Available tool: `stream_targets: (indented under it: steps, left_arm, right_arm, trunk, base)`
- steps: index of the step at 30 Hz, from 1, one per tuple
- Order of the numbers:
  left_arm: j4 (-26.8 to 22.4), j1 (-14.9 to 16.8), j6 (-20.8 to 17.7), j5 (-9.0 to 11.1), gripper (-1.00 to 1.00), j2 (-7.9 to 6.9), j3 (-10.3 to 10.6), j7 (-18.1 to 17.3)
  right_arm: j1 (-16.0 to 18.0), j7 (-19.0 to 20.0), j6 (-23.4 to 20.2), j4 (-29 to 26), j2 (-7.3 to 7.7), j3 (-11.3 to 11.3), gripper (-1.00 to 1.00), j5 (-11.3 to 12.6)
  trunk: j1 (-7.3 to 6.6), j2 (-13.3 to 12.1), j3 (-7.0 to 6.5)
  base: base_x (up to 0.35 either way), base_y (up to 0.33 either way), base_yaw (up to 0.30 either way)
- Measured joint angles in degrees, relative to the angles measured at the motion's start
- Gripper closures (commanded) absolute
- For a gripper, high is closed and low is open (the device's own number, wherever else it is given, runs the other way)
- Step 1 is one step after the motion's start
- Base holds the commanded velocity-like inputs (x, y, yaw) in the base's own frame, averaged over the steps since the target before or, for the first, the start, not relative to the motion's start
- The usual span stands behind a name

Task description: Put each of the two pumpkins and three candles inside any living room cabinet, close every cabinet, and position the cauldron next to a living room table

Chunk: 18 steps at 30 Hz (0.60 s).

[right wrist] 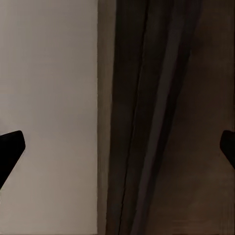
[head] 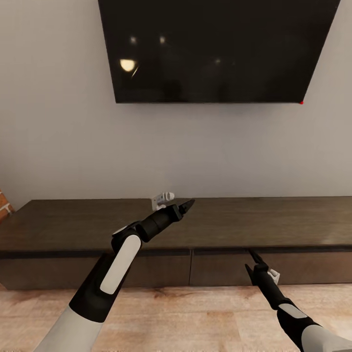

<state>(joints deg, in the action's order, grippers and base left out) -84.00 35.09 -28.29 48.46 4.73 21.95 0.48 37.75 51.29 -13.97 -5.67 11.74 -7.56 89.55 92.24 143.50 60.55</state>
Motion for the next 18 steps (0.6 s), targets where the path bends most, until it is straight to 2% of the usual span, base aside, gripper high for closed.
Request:
stream_targets:
  steps: [2,5,9,14,18]
  left_arm:
    - [0.0,-0.02,0.0,0.0,-1.0,0.0,-0.01,0.0]
    - [0.0,-0.01,-0.01,-0.02,-1.0,0.0,0.03,0.0]
    - [0.0,-0.01,-0.01,0.05,-1.0,0.0,0.06,0.0]
    - [0.0,0.0,-0.01,0.09,-1.0,0.0,0.07,-0.04]
    - [0.0,0.0,-0.01,0.06,-1.0,0.0,0.12,-0.07]
  right_arm:
    - [0.0,0.02,0.05,0.0,0.01,-0.04,-1.0,2.93]
    - [0.0,0.04,0.08,-0.01,0.01,-0.09,-1.0,5.44]
    - [0.0,0.39,0.09,-0.01,0.12,-0.1,-1.0,6.65]
    - [0.0,4.41,0.07,-0.01,0.2,-0.1,-1.0,7.17]
    - [0.0,5.4,0.04,-0.01,0.22,-0.1,-1.0,7.21]
  trunk:
    - [0.05,0.03,0.44]
    - [0.13,0.07,1.11]
    - [0.15,0.09,1.34]
    - [0.15,0.09,1.34]
    - [0.15,0.09,1.34]
  base:
    - [0.0,0.0,0.0]
    - [0.0,0.0,0.0]
    - [0.0,0.0,0.0]
    - [0.0,0.0,0.0]
    - [0.0,0.0,0.0]
